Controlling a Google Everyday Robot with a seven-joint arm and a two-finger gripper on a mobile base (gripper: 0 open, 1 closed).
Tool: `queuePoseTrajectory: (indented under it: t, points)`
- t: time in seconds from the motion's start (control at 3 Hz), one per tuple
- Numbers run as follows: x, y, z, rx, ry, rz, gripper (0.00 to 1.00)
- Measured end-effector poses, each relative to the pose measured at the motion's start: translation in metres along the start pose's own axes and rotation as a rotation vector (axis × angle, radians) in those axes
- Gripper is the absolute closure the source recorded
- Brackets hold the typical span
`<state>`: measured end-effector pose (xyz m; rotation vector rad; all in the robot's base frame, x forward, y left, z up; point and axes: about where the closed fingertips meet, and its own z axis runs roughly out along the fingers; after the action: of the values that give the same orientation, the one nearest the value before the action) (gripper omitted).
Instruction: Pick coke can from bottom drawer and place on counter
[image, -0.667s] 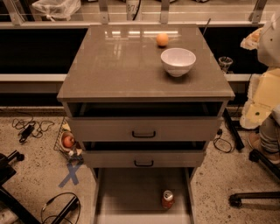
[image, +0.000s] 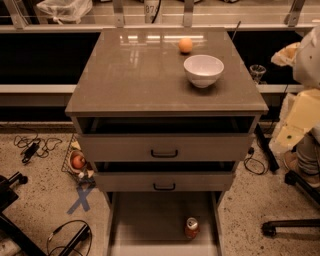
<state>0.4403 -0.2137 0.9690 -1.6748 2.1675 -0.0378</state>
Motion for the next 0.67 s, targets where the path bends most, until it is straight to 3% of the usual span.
queuePoseTrajectory:
  t: [0.67]
  points:
    - [0.03, 0.04, 0.089, -0.012, -0.326, 0.045, 0.0]
